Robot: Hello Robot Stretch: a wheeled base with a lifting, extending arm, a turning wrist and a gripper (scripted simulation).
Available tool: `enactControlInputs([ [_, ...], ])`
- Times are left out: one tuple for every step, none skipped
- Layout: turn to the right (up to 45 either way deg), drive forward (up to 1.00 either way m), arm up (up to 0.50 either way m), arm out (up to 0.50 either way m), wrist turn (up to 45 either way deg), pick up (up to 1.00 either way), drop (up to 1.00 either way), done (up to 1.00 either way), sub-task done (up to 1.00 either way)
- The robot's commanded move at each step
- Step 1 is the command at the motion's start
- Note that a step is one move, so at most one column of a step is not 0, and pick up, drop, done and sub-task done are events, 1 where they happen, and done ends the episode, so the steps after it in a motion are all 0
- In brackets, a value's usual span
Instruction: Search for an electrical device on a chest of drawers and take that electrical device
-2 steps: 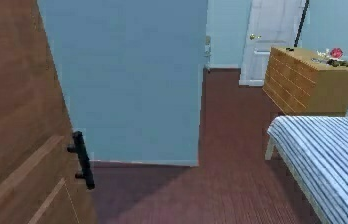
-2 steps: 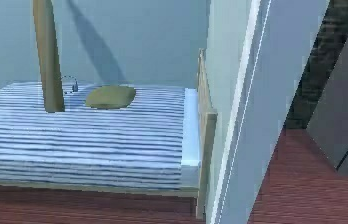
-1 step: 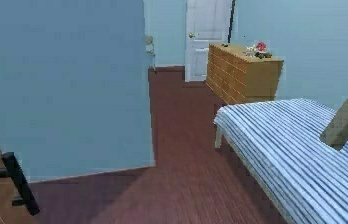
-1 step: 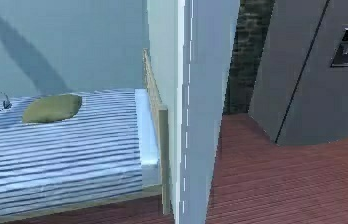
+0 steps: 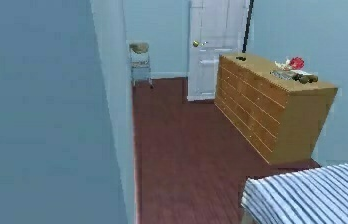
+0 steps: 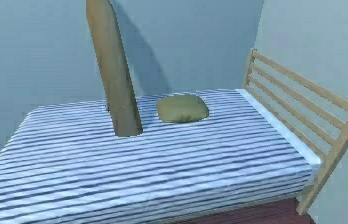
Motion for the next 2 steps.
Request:
enactControlInputs([
  [3.0, 0.0, 0.0, 0.0, 0.0, 0.0, 0.0, 0.0, 0.0],
  [0.0, 1.0, 0.0, 0.0, 0.0, 0.0, 0.0, 0.0, 0.0],
])
